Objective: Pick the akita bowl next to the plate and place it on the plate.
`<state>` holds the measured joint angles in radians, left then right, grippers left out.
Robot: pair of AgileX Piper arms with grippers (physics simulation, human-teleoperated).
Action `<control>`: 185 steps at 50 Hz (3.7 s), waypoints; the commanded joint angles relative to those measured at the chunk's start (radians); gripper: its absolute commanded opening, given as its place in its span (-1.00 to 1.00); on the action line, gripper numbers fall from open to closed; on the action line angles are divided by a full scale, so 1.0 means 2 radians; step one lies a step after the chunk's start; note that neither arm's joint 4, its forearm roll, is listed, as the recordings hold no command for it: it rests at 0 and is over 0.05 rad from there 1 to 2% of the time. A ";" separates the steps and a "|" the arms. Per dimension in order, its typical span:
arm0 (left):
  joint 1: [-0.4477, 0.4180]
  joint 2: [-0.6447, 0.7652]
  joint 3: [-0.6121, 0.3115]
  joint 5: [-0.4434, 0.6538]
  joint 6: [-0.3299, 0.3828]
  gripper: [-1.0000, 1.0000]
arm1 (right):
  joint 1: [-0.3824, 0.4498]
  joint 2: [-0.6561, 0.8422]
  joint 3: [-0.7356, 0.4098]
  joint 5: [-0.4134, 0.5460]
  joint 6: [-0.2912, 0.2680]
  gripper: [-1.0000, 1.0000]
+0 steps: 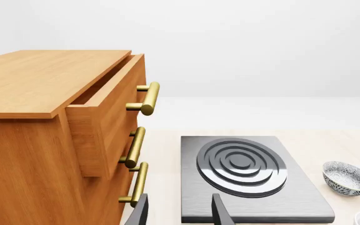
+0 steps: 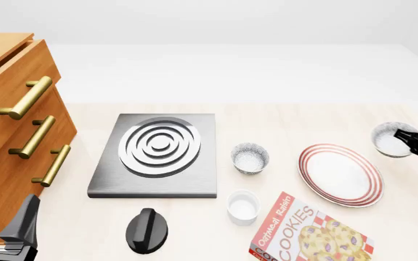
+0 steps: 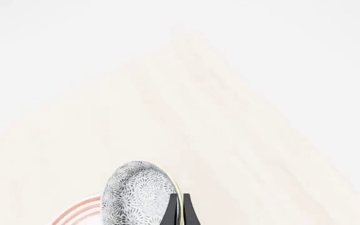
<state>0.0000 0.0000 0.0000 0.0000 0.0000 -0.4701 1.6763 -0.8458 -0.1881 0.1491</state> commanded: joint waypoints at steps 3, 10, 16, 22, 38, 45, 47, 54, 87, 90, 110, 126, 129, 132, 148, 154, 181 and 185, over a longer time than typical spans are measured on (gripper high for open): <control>0.000 0.000 0.000 0.000 0.000 1.00 | 0.013 -0.032 0.016 0.006 0.007 -1.00; 0.000 0.000 0.000 0.000 0.000 1.00 | 0.021 -0.043 0.028 0.007 0.008 -1.00; 0.000 0.000 0.000 0.000 0.000 1.00 | 0.030 -0.055 0.039 0.006 0.008 -1.00; 0.000 0.000 0.000 0.000 0.000 1.00 | 0.038 -0.064 0.045 0.008 0.009 -1.00; 0.000 0.000 0.000 0.000 0.000 1.00 | 0.057 -0.087 0.068 0.008 0.010 -1.00; 0.000 0.000 0.000 0.000 0.000 1.00 | 0.070 -0.099 0.078 0.012 0.013 -1.00; 0.000 0.000 0.000 0.000 0.000 1.00 | 0.073 -0.103 0.082 0.012 0.013 -1.00; 0.000 0.000 0.000 0.000 0.000 1.00 | 0.087 -0.116 0.100 0.008 0.010 -1.00; 0.000 0.000 0.000 0.000 0.000 1.00 | 0.125 -0.124 0.142 -0.013 0.008 -1.00; 0.000 0.000 0.000 0.000 0.000 1.00 | 0.126 -0.119 0.144 -0.018 0.008 -1.00; 0.000 0.000 0.000 0.000 0.000 1.00 | 0.133 -0.077 0.151 -0.048 0.005 -1.00; 0.000 0.000 0.000 0.000 0.000 1.00 | 0.136 -0.047 0.148 -0.064 0.003 -1.00; 0.000 0.000 0.000 0.000 0.000 1.00 | 0.136 -0.044 0.147 -0.064 0.003 -1.00; 0.000 0.000 0.000 0.000 0.000 1.00 | 0.138 -0.043 0.146 -0.064 0.004 -1.00; 0.000 0.000 0.000 0.000 0.000 1.00 | 0.140 -0.021 0.152 -0.081 0.004 -1.00; 0.000 0.000 0.000 0.000 0.000 1.00 | 0.140 -0.012 0.153 -0.086 0.003 -1.00; 0.000 0.000 0.000 0.000 0.000 1.00 | 0.137 0.003 0.151 -0.091 -0.001 -1.00; 0.000 0.000 0.000 0.000 0.000 1.00 | 0.137 0.002 0.150 -0.089 -0.001 -1.00</control>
<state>0.0000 0.0000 0.0000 0.0000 0.0000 -0.2067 1.6680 -0.5471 -0.3687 0.1298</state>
